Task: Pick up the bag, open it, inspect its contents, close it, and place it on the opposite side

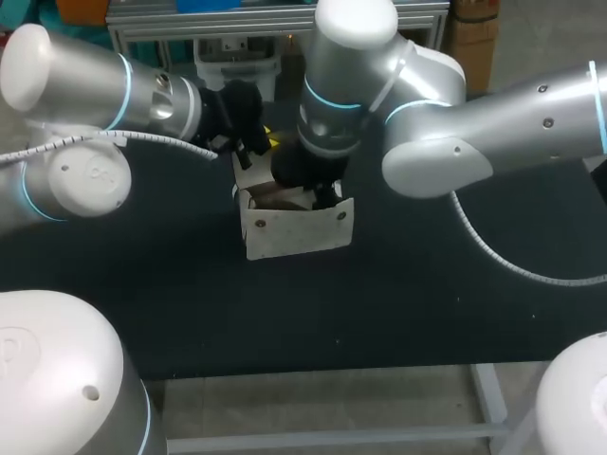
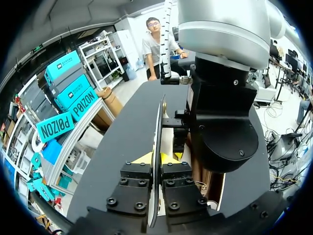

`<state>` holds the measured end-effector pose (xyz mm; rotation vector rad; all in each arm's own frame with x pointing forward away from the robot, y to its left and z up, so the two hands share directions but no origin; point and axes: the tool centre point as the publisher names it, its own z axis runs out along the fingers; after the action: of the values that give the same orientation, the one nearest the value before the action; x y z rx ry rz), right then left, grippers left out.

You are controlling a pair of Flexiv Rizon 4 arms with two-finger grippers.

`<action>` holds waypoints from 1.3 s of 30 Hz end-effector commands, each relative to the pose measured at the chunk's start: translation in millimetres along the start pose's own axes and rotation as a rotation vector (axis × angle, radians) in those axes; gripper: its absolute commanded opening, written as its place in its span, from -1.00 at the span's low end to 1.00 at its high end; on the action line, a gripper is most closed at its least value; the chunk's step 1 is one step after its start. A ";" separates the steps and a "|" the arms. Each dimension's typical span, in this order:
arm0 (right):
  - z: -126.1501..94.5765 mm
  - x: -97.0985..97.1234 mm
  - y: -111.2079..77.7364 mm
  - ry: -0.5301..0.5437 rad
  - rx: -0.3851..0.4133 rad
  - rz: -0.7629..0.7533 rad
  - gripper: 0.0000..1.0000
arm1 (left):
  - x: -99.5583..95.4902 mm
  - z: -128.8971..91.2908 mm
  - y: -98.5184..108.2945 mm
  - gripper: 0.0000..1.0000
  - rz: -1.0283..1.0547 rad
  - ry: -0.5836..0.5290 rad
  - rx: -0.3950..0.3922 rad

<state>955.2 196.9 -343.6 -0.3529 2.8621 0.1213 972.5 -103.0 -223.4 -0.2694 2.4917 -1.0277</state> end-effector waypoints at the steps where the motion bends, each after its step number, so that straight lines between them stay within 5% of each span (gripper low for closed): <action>1: -4.0 4.9 -1.1 -0.033 -0.001 -0.001 -1.00 | 0.5 -1.8 -0.6 -1.00 0.000 0.001 0.002; 9: -12.3 3.5 -0.5 -0.089 -0.004 0.002 -1.00 | 0.5 -1.8 -0.6 -1.00 0.000 0.001 0.002; 24: -70.5 -4.0 -16.0 -0.390 -0.002 0.080 -1.00 | 1.7 -1.2 -2.8 -1.00 0.009 0.001 0.000; 39: -127.5 18.5 -23.6 -0.594 0.017 0.097 -1.00 | 4.8 -4.1 -25.7 -1.00 -0.018 0.102 -0.056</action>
<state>926.2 164.4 -231.2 -0.1513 2.3875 0.1729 958.6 -116.3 -213.0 -0.2693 2.5713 -1.0393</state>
